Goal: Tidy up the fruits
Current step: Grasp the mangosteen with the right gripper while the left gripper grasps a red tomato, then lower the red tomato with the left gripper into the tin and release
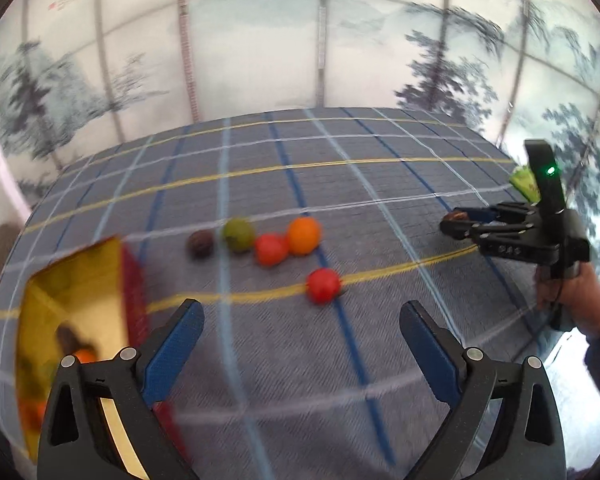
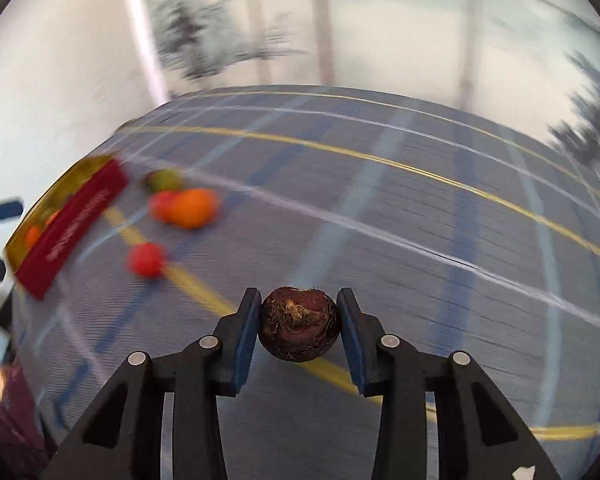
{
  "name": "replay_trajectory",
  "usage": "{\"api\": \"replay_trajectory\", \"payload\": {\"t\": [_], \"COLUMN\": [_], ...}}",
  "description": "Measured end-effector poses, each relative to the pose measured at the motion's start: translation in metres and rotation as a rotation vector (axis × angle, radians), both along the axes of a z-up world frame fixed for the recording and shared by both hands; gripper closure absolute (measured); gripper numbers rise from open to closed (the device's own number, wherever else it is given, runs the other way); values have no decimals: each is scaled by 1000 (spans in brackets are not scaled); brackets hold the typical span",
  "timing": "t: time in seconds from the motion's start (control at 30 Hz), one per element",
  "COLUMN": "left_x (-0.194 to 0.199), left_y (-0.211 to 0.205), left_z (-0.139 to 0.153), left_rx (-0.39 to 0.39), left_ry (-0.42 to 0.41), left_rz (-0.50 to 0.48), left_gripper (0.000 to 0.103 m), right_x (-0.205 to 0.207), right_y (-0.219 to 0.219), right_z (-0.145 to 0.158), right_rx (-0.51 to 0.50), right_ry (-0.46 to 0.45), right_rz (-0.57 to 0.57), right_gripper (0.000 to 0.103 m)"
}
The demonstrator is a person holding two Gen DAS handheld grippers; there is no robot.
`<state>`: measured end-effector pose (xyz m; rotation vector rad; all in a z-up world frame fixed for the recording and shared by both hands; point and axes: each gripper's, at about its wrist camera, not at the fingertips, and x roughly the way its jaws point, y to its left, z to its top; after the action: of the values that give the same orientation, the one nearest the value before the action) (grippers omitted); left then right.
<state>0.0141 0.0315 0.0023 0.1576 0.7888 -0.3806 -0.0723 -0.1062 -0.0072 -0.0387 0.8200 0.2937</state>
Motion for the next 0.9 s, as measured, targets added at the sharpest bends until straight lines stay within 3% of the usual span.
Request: {"api": "replay_trajectory", "payload": {"t": [0.17, 0.23, 0.27, 0.47, 0.57, 0.73, 0.9], "left_x": [33, 46, 49, 70, 73, 61, 40], "left_y": [-32, -36, -36, -28, -28, -29, -16], "left_z": [-28, -41, -46, -67, -71, -66, -42], "left_rx": [62, 73, 68, 4, -51, -64, -106], "left_ry": [25, 60, 76, 169, 186, 184, 160], "left_rz": [-43, -47, -45, -7, -6, 11, 67], "left_gripper": [19, 38, 41, 44, 71, 71, 71], "right_x": [2, 2, 3, 5, 6, 11, 11], "right_y": [-35, -38, -39, -38, -35, -32, -32], "right_z": [-10, -7, -6, -10, -12, -17, -16], "right_rx": [45, 63, 70, 95, 100, 91, 81], "right_ry": [25, 5, 5, 29, 37, 72, 73], "right_rz": [-58, -52, -47, -15, -10, -12, -14], "right_gripper": [66, 66, 66, 66, 66, 66, 66]}}
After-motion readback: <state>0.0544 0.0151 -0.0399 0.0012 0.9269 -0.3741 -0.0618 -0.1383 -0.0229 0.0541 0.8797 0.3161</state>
